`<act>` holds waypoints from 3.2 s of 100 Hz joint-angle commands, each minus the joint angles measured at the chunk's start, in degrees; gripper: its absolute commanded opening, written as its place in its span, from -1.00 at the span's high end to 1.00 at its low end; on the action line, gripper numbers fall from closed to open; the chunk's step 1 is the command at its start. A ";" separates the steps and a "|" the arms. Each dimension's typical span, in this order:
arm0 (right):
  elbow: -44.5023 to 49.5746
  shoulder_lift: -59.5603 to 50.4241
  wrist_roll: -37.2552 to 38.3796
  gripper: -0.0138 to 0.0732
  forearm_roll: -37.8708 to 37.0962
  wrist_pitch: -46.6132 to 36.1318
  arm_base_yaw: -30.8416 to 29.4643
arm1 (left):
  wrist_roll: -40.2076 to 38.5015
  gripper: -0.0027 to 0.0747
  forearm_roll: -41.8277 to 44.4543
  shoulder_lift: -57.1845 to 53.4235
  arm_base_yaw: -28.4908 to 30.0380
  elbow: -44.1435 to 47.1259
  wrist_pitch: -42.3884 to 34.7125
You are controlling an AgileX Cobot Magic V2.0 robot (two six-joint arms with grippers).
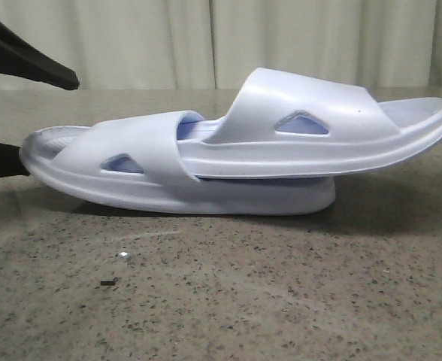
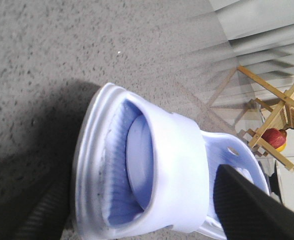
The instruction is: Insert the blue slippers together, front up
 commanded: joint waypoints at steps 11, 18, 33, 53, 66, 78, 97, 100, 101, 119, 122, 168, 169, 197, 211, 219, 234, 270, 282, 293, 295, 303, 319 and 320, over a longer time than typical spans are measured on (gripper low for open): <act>-1.96 -0.74 -0.84 -0.27 -0.73 -3.34 -0.33 | 6.73 -0.39 -5.27 -0.81 -0.39 -1.43 0.22; -1.96 -0.74 -0.84 -0.27 -0.73 -3.34 -0.33 | 8.99 -0.39 -5.27 -0.81 -0.39 -1.43 -2.25; -1.96 -0.74 -0.84 -0.27 -1.13 -3.23 -0.33 | 15.75 -0.39 -5.27 -0.92 -0.39 -1.55 -8.91; -1.96 -0.74 -0.84 -0.27 -3.59 -3.23 -0.33 | 22.98 -0.39 -5.27 -2.78 -0.39 -2.93 -11.52; -1.96 -0.74 -0.84 -0.27 -7.66 -3.23 -0.33 | 26.88 -0.39 -5.27 -6.54 -0.39 -5.33 -14.69; -1.96 -0.74 -0.84 -0.27 -13.55 -3.34 -0.66 | 28.35 -0.39 -5.27 -11.65 -0.39 -7.30 -19.94; -1.96 -0.74 -0.84 -0.27 -23.16 0.29 -7.94 | 28.47 -0.39 -1.39 -21.62 -0.39 -7.73 -25.36; -1.96 -0.74 -0.84 -0.27 -24.90 1.30 -9.68 | 28.47 -0.39 -0.50 -23.01 -0.39 -7.73 -25.65; -1.96 -0.74 -0.84 -0.27 -25.35 1.76 -10.58 | 28.47 -0.39 -0.11 -23.35 -0.39 -7.73 -25.80; -0.93 -0.86 -0.84 -0.27 -35.80 4.58 -21.59 | 28.47 -0.39 2.67 -32.54 -0.39 -7.30 -28.25; -0.48 -0.96 -0.84 -0.27 -36.70 3.97 -23.23 | 28.47 -0.39 2.79 -33.81 -0.39 -7.09 -28.61; 10.18 -10.77 -0.84 -0.27 -40.16 -6.67 -25.24 | 28.25 -0.39 5.44 -52.73 -0.39 5.16 -29.03; 10.41 -11.18 -0.84 -0.27 -40.16 -6.67 -25.24 | 28.25 -0.39 5.44 -53.01 -0.39 5.37 -29.03; 20.10 -29.97 -0.84 -0.27 -40.16 3.88 -25.24 | 28.25 -0.39 5.32 -60.42 -0.39 13.58 -28.77; 23.17 -39.19 -0.84 -0.27 -40.16 9.45 -25.24 | 28.15 -0.39 5.26 -61.26 -0.39 16.22 -27.82; 24.00 -43.50 -0.84 -0.27 -40.16 12.26 -25.24 | 28.15 -0.39 5.26 -61.26 -0.39 16.92 -26.82; 24.30 -47.30 -0.84 -0.27 -40.28 13.10 -25.24 | 28.15 -0.34 5.26 -61.26 -0.39 16.91 -25.97; 24.30 -47.66 -0.84 0.53 -40.28 13.10 -25.24 | 28.15 0.66 5.26 -61.26 -0.39 16.91 -26.52; 24.30 -47.66 -0.84 0.92 -40.28 13.10 -25.24 | 28.15 0.89 5.26 -61.26 -0.39 16.91 -26.65; 24.30 -47.66 -0.84 0.93 -40.28 13.84 -25.24 | 28.15 0.89 5.26 -61.26 -0.39 16.91 -26.66; 24.30 -47.66 -0.84 0.93 -40.28 14.12 -25.24 | 28.15 0.89 5.26 -61.26 -0.39 16.91 -26.66; 24.30 -47.66 -0.84 0.93 -40.28 14.71 -25.24 | 28.15 0.89 5.26 -61.26 -0.39 16.91 -26.66; 24.30 -47.66 -0.84 0.93 -40.28 14.81 -25.24 | 28.15 0.89 5.26 -61.26 -0.39 16.91 -25.83; 24.30 -47.66 -0.84 0.93 -40.28 14.81 -25.24 | 28.15 0.89 5.26 -61.26 -0.39 16.91 -25.83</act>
